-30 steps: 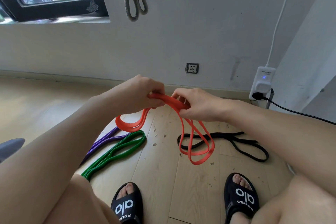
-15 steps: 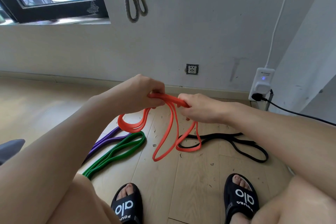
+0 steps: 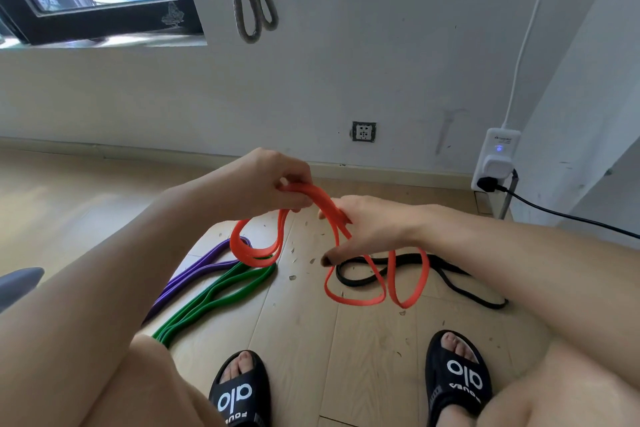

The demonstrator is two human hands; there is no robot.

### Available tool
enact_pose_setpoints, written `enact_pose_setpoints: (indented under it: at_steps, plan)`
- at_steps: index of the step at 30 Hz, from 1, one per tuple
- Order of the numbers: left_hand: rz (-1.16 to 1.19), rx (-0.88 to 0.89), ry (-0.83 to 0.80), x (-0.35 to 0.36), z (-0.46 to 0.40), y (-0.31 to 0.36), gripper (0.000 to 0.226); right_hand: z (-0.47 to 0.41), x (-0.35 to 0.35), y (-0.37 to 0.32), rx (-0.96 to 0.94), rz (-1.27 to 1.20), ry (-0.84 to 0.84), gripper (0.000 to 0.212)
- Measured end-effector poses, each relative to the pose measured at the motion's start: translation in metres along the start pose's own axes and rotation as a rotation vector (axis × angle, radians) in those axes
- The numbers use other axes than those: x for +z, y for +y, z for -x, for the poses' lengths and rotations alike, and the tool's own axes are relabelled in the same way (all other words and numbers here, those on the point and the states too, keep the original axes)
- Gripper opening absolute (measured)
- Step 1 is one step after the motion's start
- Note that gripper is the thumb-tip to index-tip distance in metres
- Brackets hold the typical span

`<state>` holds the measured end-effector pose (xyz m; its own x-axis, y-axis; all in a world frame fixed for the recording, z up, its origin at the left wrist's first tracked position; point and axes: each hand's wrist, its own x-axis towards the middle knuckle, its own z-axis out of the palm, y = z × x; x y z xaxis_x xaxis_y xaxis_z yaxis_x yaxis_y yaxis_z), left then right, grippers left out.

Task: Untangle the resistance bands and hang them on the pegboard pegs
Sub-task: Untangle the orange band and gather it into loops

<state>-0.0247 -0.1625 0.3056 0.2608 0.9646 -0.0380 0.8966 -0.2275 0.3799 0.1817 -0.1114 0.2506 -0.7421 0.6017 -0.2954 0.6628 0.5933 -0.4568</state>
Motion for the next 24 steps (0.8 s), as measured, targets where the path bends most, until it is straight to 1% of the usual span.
enact_pose_setpoints:
  at_steps: [1, 2, 5, 8, 11, 12, 14, 17, 19, 22, 24]
  plan:
    - [0.02, -0.001, -0.001, 0.0, 0.0, 0.0, 0.011, -0.001, 0.002, 0.0, -0.001, -0.004, 0.018, 0.068]
    - [0.044, -0.002, -0.001, 0.0, 0.0, 0.001, 0.01, 0.0, 0.003, -0.002, -0.006, -0.025, 0.033, 0.068]
    - [0.115, -0.001, 0.012, 0.001, 0.001, 0.004, 0.008, -0.002, 0.007, -0.004, 0.003, -0.113, 0.057, 0.059]
    - [0.192, -0.001, 0.058, 0.002, 0.002, 0.007, 0.01, -0.01, 0.014, -0.009, 0.014, -0.223, 0.085, 0.044]
    - [0.244, 0.0, 0.099, 0.002, 0.001, 0.008, 0.015, -0.02, 0.019, -0.008, -0.001, -0.324, 0.17, 0.019]
    - [0.268, -0.003, 0.106, 0.002, 0.001, 0.008, 0.016, -0.021, 0.019, -0.008, 0.006, -0.356, 0.187, 0.015]
    - [0.307, -0.014, 0.121, 0.0, 0.002, 0.006, 0.015, -0.022, 0.017, -0.008, 0.023, -0.392, 0.195, 0.018]
    - [0.34, -0.038, 0.13, -0.004, 0.005, -0.001, 0.011, -0.021, 0.012, -0.008, 0.035, -0.4, 0.189, 0.033]
    - [0.354, -0.06, 0.129, -0.006, 0.009, -0.009, 0.009, -0.017, 0.005, -0.004, 0.046, -0.381, 0.19, 0.039]
    - [0.339, -0.103, 0.089, -0.005, 0.014, -0.022, 0.006, -0.014, -0.007, 0.002, 0.038, -0.341, 0.198, 0.039]
    - [0.281, -0.118, 0.04, -0.004, 0.015, -0.028, 0.005, -0.013, -0.012, 0.002, 0.026, -0.291, 0.192, 0.038]
